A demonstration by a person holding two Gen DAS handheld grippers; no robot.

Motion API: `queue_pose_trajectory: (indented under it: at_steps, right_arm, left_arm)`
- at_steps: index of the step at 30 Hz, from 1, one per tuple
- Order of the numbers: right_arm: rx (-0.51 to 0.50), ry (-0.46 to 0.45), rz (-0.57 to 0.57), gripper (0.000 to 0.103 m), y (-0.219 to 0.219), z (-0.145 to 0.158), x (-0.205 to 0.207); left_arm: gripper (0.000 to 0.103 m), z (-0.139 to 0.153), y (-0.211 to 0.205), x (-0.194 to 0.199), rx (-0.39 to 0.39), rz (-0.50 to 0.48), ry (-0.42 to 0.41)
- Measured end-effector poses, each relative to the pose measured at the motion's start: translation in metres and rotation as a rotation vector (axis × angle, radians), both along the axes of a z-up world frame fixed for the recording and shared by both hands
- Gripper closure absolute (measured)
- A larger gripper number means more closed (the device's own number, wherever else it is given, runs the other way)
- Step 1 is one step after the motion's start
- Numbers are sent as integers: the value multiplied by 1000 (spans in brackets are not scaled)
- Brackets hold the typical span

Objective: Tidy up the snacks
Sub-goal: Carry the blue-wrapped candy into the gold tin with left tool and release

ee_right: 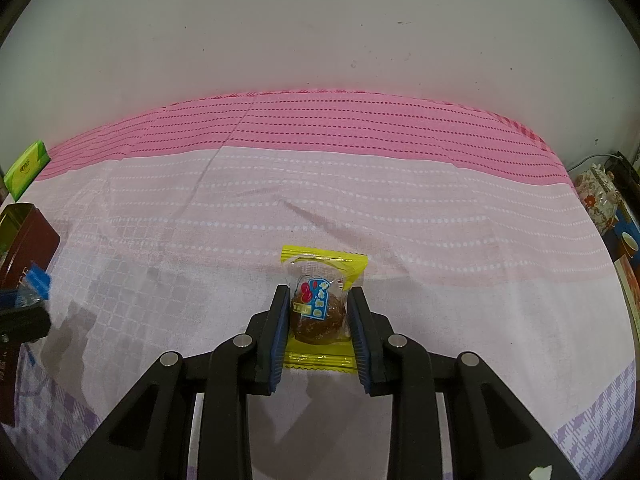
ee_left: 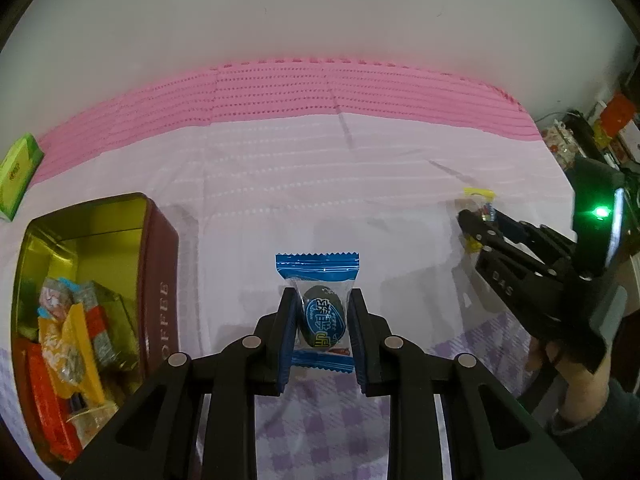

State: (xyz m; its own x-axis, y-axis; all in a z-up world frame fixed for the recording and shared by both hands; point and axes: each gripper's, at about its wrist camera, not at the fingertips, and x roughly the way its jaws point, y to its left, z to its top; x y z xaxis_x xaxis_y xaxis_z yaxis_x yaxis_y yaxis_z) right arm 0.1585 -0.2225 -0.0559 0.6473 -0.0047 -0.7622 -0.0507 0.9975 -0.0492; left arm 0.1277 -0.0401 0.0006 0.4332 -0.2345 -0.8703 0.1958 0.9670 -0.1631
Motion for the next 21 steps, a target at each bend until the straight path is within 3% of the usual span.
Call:
queue_pose_trajectory:
  at_steps: [9, 21]
  right_arm:
    - [-1, 0, 0, 76, 0, 0, 0]
    - [-10, -2, -2, 76, 1, 0, -1]
  left_arm:
    - [78, 24, 25, -15, -21, 37, -24]
    - [78, 48, 111, -30, 17, 191, -79]
